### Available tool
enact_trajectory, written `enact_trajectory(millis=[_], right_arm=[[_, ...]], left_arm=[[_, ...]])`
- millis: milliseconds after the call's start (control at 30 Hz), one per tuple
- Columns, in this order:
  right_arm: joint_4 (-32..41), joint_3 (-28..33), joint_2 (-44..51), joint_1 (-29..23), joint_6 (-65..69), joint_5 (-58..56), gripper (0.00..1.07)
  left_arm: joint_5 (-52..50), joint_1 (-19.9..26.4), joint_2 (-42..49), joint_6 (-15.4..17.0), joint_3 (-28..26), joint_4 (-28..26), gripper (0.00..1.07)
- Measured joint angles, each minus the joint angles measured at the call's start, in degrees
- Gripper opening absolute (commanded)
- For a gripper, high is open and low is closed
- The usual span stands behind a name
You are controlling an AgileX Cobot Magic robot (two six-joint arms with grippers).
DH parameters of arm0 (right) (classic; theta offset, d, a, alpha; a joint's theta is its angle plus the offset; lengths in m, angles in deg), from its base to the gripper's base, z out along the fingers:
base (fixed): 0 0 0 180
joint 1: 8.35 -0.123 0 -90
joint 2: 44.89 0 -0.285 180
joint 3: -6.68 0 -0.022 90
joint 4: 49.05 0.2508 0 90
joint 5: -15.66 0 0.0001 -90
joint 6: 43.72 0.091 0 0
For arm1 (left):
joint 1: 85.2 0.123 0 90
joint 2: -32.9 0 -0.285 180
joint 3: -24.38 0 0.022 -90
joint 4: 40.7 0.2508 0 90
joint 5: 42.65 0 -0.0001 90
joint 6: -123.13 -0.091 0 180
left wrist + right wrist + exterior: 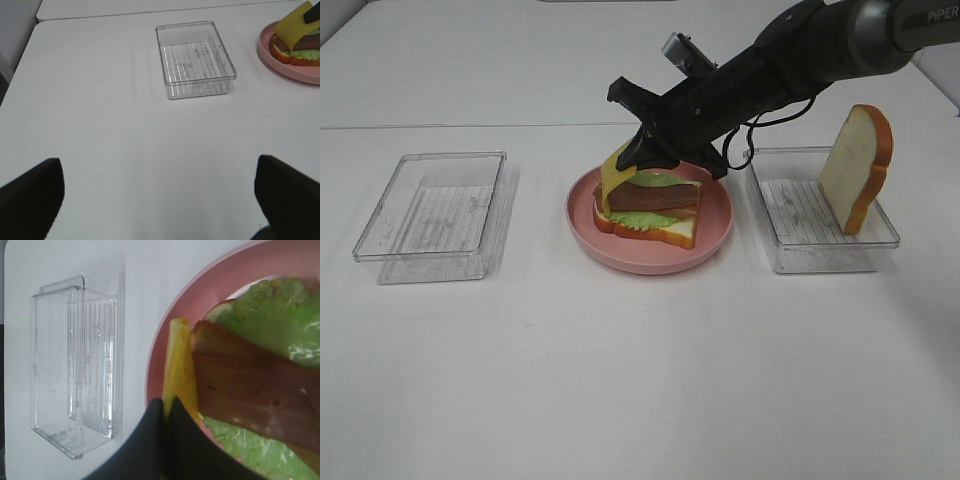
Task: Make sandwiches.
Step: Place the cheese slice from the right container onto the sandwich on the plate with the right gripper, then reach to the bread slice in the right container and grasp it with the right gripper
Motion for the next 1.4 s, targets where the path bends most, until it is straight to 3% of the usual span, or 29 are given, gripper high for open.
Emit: enact_trajectory(millis=[133,500,567,633,667,733,767,800,833,867,900,1000,1400], right_arm=[[-0.34,0.00,-0.06,0.00,0.00,-0.06,0.00],[-12.61,0.00,-0.06,0.00,4.93,0.63,0.02],[-14.90,0.00,-0.06,0.00,6.53,0.63,0.08],[-17.36,0.00,-0.06,0.00,8.19,0.63,0.22],[-17.36,0.00,-0.06,0.00,8.19,0.63,0.22],[-18.91,0.00,-0.06,0.00,9.00,0.63,0.48],[-18.91,0.00,-0.06,0.00,9.00,0.63,0.48],[-19.42,0.00,-0.06,0.00,9.22,0.63,0.67],[-19.42,0.00,-0.06,0.00,9.22,0.63,0.67],[-19.88,0.00,0.17,0.00,9.45,0.63,0.83],[-20.23,0.00,0.40,0.00,9.45,0.63,0.89],[-21.72,0.00,1.43,0.00,9.51,0.57,0.96],[-28.76,0.00,8.42,0.00,12.03,-4.98,0.96]], left_arm=[[0.00,0.00,0.00,0.00,0.00,0.00,0.98],[0.00,0.00,0.00,0.00,0.00,0.06,0.98],[0.00,0.00,0.00,0.00,0.00,0.06,0.98],[0.00,0.00,0.00,0.00,0.00,0.06,0.98],[0.00,0.00,0.00,0.00,0.00,0.06,0.98],[0.00,0.00,0.00,0.00,0.00,0.11,0.98],[0.00,0.00,0.00,0.00,0.00,0.11,0.98],[0.00,0.00,0.00,0.00,0.00,0.11,0.98],[0.00,0.00,0.00,0.00,0.00,0.11,0.98],[0.00,0.00,0.00,0.00,0.00,0.11,0.98],[0.00,0.00,0.00,0.00,0.00,0.11,0.98],[0.00,0.00,0.00,0.00,0.00,0.11,0.98],[0.00,0.00,0.00,0.00,0.00,0.17,0.98]])
